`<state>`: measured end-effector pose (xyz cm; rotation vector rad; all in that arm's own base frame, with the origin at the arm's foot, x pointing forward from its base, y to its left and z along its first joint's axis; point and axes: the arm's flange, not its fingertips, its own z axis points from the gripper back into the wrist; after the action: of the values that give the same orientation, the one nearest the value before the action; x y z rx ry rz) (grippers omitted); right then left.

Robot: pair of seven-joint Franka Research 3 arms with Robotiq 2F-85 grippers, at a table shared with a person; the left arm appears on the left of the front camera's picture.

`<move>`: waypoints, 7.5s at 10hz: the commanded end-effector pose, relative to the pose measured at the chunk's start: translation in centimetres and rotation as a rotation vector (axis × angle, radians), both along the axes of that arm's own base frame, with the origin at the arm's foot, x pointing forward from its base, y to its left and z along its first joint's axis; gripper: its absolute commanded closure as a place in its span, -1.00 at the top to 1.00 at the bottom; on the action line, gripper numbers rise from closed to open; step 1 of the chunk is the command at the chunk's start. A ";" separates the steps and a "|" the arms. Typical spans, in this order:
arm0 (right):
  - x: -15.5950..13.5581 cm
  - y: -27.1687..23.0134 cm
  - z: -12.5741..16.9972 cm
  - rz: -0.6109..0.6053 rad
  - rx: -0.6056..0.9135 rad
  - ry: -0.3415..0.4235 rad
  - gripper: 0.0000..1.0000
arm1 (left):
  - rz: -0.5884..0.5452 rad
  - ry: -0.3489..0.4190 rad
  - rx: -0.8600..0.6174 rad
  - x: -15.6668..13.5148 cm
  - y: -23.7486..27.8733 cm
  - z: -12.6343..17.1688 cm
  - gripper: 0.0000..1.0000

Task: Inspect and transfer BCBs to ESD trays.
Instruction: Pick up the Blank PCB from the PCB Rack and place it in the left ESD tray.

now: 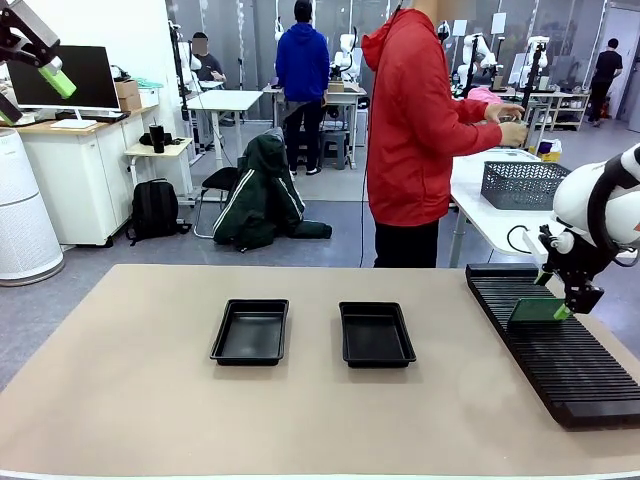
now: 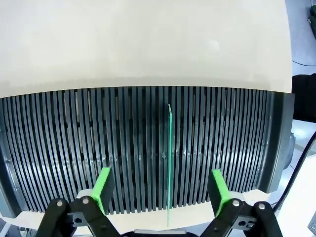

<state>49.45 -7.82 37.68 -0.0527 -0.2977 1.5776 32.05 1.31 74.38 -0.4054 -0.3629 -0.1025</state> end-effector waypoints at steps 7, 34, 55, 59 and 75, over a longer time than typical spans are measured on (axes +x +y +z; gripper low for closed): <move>0.4 -0.6 -0.1 0.032 -0.033 -0.039 1.00 | 0.002 0.007 0.008 0.0 0.0 -0.1 1.00; 1.6 -0.8 -0.8 0.051 -0.082 -0.024 -0.56 | 0.002 0.007 0.008 0.0 0.0 -0.1 1.00; 2.1 -0.4 -0.1 0.077 -0.060 0.039 -0.96 | 0.002 0.007 0.008 0.0 0.0 -0.1 1.00; 2.9 -0.3 1.3 0.066 -0.073 0.078 -0.96 | 0.002 0.007 0.008 0.0 0.0 -0.1 1.00; 3.6 -0.8 5.4 0.032 -0.120 0.113 -0.96 | 0.002 0.007 0.008 0.0 0.0 -0.1 1.00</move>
<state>52.90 -8.74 43.24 -0.0471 -0.1144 1.6200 32.05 1.32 74.38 -0.4050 -0.3629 -0.1018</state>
